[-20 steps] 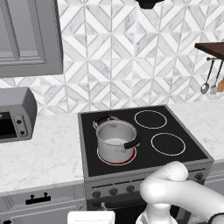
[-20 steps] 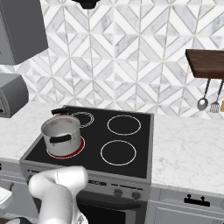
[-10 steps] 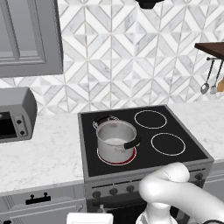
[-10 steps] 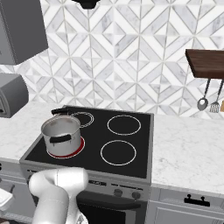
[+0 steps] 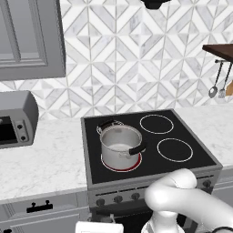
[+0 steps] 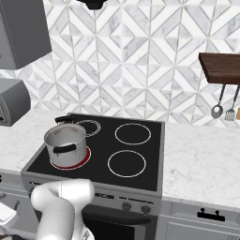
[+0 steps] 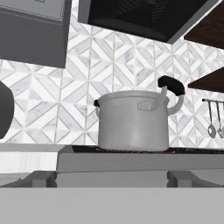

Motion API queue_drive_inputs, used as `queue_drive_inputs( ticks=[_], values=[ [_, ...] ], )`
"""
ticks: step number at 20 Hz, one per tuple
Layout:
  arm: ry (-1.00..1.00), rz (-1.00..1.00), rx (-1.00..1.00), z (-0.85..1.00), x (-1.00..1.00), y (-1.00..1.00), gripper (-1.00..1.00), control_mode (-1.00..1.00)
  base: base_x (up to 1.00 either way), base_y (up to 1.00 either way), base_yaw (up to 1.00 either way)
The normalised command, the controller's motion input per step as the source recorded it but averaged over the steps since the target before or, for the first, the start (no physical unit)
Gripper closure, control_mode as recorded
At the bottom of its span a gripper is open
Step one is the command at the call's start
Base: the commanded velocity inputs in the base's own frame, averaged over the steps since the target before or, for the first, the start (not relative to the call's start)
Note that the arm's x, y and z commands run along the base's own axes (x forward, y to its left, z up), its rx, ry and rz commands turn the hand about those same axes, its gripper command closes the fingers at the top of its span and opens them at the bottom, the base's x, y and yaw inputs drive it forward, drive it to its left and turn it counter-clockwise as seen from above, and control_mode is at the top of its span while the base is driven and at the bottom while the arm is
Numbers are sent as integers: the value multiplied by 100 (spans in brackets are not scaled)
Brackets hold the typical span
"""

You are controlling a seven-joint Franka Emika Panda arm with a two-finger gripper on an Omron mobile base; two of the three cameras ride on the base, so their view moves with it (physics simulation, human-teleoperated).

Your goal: Turn off the front left burner of the stove.

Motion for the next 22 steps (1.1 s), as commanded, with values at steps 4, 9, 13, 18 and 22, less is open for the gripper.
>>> queue_drive_inputs(
  ticks=[4,9,13,18,22],
  values=[
    [0,0,0,0,0,-29,-100,-100,0,0,0],
    [0,0,0,1,3,-7,-100,-100,0,0,0],
    [0,2,0,4,17,0,-100,-100,0,0,0],
    [0,1,-1,0,2,-17,-100,-100,0,0,0],
    [0,0,0,0,1,-11,-100,-100,0,0,0]
  ],
)
